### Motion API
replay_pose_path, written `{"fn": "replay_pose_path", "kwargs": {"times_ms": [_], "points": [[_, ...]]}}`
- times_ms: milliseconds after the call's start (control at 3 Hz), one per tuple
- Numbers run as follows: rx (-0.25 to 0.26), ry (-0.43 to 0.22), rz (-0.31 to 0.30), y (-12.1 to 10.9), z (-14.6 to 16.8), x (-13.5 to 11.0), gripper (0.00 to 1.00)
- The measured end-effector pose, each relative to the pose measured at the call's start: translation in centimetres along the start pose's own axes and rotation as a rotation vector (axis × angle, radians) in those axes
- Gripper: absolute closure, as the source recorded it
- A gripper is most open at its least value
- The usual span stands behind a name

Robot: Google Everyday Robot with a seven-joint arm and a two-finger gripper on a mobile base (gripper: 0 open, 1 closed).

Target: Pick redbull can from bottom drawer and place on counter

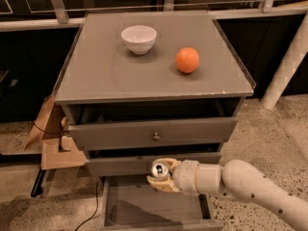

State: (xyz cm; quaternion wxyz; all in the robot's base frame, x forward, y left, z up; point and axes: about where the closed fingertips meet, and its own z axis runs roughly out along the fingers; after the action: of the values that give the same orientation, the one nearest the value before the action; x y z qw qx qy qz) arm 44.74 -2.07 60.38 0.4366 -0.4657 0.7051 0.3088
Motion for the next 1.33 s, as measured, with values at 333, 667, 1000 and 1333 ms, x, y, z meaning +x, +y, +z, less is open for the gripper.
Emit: {"fn": "replay_pose_path", "kwargs": {"times_ms": [333, 667, 1000, 1333], "points": [[0.015, 0.023, -0.037, -0.3, -0.4, -0.8, 1.00], [0.014, 0.021, -0.035, -0.3, -0.4, -0.7, 1.00], [0.020, -0.011, -0.031, -0.3, -1.0, -2.7, 1.00], [0.037, -0.046, 0.005, -1.0, -2.7, -6.7, 1.00]]}}
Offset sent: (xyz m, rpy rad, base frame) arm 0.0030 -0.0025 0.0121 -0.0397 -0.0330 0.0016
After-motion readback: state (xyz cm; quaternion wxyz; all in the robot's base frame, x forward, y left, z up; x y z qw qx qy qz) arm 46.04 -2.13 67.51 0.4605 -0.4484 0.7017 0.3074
